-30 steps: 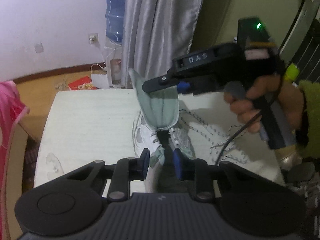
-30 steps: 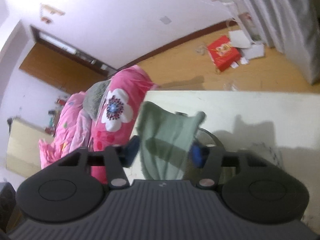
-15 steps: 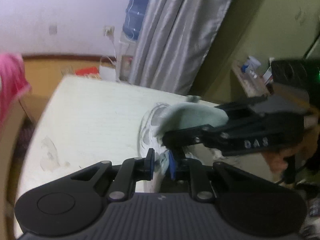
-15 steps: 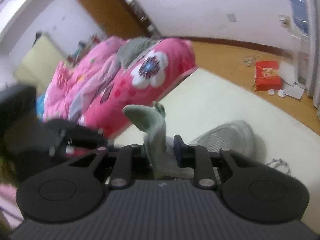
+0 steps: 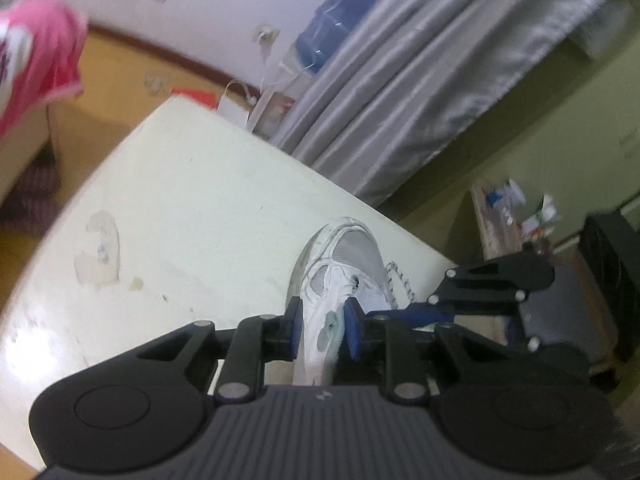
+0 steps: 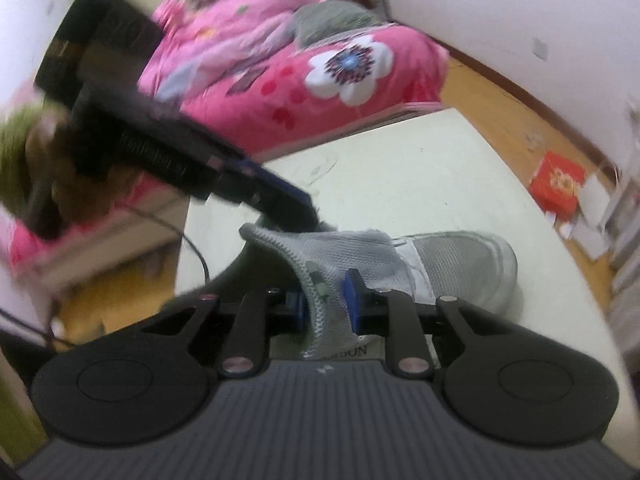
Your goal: Lace up shoes with both hands
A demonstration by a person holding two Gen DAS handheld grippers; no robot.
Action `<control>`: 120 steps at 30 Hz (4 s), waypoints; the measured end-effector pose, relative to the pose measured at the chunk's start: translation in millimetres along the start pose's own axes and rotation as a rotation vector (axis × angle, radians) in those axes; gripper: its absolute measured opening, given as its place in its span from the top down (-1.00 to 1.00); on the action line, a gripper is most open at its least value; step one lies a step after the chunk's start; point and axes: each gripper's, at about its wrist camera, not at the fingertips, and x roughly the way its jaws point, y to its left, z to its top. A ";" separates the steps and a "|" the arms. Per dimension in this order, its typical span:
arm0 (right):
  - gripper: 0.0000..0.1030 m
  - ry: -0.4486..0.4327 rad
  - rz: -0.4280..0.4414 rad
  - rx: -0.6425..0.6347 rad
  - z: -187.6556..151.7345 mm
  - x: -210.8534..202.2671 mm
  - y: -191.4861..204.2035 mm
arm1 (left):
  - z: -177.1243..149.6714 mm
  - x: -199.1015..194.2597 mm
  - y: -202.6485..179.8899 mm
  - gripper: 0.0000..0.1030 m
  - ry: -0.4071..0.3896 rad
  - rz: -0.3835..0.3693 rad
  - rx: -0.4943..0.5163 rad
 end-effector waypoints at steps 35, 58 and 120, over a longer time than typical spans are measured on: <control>-0.04 0.519 -0.310 -0.360 22.3 42.6 85.7 | 26.9 2.7 1.1 0.15 0.150 -0.198 0.319; 0.25 0.153 -0.670 0.342 -25.2 21.9 89.1 | -27.8 3.1 -93.8 0.47 0.210 -0.214 1.330; 0.75 -0.553 -0.447 1.436 -107.8 -36.6 70.6 | -52.4 79.6 -124.2 0.50 0.714 -0.309 1.980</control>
